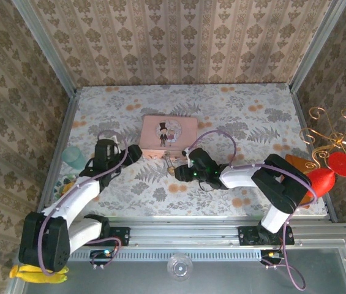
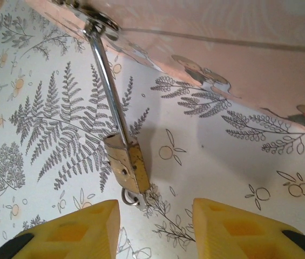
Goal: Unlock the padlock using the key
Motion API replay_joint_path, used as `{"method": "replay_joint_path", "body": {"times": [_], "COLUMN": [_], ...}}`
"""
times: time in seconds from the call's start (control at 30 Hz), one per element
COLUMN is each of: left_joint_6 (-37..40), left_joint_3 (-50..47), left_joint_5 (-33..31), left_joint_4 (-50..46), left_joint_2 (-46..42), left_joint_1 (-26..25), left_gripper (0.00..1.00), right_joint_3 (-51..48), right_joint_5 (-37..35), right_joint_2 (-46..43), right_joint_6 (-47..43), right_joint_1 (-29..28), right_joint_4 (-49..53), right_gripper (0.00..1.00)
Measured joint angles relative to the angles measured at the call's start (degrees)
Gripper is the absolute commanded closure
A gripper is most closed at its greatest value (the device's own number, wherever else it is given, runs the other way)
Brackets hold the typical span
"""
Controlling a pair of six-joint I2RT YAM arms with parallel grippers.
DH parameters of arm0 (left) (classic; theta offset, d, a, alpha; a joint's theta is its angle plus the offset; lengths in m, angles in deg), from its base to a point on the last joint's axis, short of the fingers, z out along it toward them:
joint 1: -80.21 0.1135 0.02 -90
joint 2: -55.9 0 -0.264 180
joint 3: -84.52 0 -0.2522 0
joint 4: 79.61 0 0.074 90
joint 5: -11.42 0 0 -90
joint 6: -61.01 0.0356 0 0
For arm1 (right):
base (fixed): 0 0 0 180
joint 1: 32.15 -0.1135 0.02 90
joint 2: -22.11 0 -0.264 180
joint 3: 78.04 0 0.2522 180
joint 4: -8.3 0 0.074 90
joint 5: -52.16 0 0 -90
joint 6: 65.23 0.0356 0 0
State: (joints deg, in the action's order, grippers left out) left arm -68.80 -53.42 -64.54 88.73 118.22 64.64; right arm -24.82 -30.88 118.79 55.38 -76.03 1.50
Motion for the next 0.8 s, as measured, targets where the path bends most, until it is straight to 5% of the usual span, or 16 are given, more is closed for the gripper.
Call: {"method": "replay_joint_path", "body": {"times": [0.8], "left_joint_6": [6.6], "left_joint_3": [6.6], "left_joint_5": [5.7], "left_joint_4": [11.1], "left_joint_2": [18.9], "left_joint_1": [2.5], "left_gripper": [0.30], "right_joint_3": [7.0], "right_joint_5": [0.5], "right_joint_2": [7.3], "right_joint_6": [-0.4], "right_joint_1": [-2.1], "right_joint_4": [0.7], "right_gripper": [0.68]}}
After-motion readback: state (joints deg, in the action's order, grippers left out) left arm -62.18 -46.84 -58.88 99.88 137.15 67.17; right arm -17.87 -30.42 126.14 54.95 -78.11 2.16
